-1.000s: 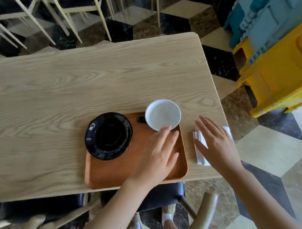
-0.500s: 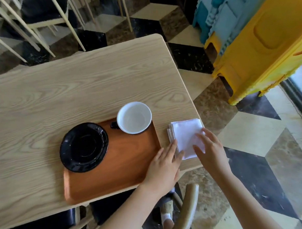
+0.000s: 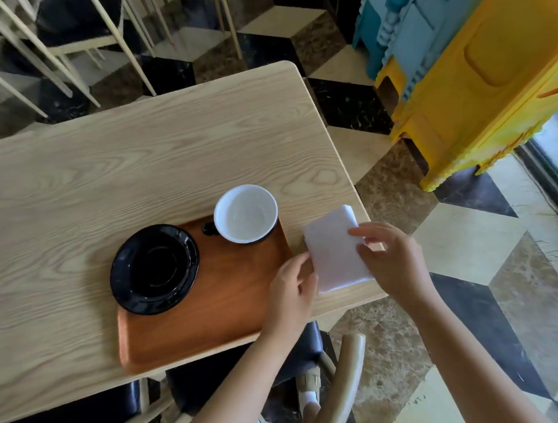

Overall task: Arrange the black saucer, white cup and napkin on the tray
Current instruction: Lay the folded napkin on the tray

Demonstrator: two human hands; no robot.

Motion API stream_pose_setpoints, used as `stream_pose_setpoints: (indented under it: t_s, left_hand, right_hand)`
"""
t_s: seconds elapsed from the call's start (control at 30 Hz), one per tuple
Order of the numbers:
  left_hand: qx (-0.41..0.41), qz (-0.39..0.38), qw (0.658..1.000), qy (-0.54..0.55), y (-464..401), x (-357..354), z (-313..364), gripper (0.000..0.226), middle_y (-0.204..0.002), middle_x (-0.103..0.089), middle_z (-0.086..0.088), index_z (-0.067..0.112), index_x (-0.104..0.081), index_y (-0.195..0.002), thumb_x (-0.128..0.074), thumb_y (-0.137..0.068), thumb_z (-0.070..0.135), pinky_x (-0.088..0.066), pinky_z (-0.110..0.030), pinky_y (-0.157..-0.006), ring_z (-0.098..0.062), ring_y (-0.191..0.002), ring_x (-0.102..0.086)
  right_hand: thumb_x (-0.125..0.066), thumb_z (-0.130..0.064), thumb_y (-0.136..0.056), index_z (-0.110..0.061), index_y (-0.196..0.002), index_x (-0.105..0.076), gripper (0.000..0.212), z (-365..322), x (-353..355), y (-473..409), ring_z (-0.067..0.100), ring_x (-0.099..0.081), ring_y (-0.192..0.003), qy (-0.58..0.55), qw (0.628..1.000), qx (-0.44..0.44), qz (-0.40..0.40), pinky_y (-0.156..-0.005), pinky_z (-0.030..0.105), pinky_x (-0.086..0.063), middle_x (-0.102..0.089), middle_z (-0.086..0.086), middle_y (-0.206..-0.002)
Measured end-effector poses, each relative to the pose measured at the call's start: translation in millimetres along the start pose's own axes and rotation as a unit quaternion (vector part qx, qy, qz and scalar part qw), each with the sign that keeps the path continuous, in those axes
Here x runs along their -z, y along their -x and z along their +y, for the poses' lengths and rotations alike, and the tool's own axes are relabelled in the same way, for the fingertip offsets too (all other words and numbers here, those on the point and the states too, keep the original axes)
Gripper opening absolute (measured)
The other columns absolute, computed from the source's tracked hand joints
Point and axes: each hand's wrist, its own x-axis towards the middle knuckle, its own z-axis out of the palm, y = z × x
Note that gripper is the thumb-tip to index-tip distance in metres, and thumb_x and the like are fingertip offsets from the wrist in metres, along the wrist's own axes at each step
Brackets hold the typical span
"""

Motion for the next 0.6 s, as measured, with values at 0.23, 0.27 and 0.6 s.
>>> stream_pose_setpoints:
  t_s: [0.23, 0.27, 0.6]
  left_hand:
    - [0.150, -0.042, 0.950, 0.269, 18.4, 32.5, 6.4, 0.054, -0.122, -0.061, -0.005, 0.024, -0.037, -0.136, -0.056, -0.087, 0.008, -0.048, -0.031, -0.095, -0.010, -0.111, -0.060]
    - [0.169, -0.033, 0.939, 0.298, 22.5, 37.5, 5.7, 0.055, -0.118, -0.063, -0.007, 0.025, -0.039, -0.135, -0.057, -0.087, 0.006, -0.051, -0.033, -0.092, -0.013, -0.107, -0.063]
    - [0.056, 0.046, 0.995, 0.062, 58.9, 89.5, -25.9, 0.058, -0.108, -0.067, 0.001, 0.044, -0.044, -0.117, -0.065, -0.082, 0.003, -0.050, -0.014, -0.075, -0.004, -0.094, -0.065]
  right_hand:
    - [-0.063, 0.004, -0.077, -0.026, -0.089, -0.071, 0.033, -50.7, 9.4, 13.9, -0.008, -0.058, -0.079, -0.139, 0.989, 0.020, -0.053, -0.065, 0.004, -0.048, -0.062, -0.023, -0.093]
    - [-0.063, 0.004, -0.077, -0.028, -0.088, -0.070, 0.034, -53.1, 7.7, 15.6, -0.008, -0.058, -0.079, -0.157, 0.986, 0.012, -0.058, -0.065, 0.003, -0.048, -0.063, -0.022, -0.092]
    - [-0.066, -0.002, -0.075, -0.025, -0.100, -0.069, 0.034, -42.0, -58.4, 35.3, 0.002, -0.061, -0.082, -0.076, 0.987, -0.036, -0.139, -0.074, 0.011, -0.050, -0.061, -0.020, -0.099]
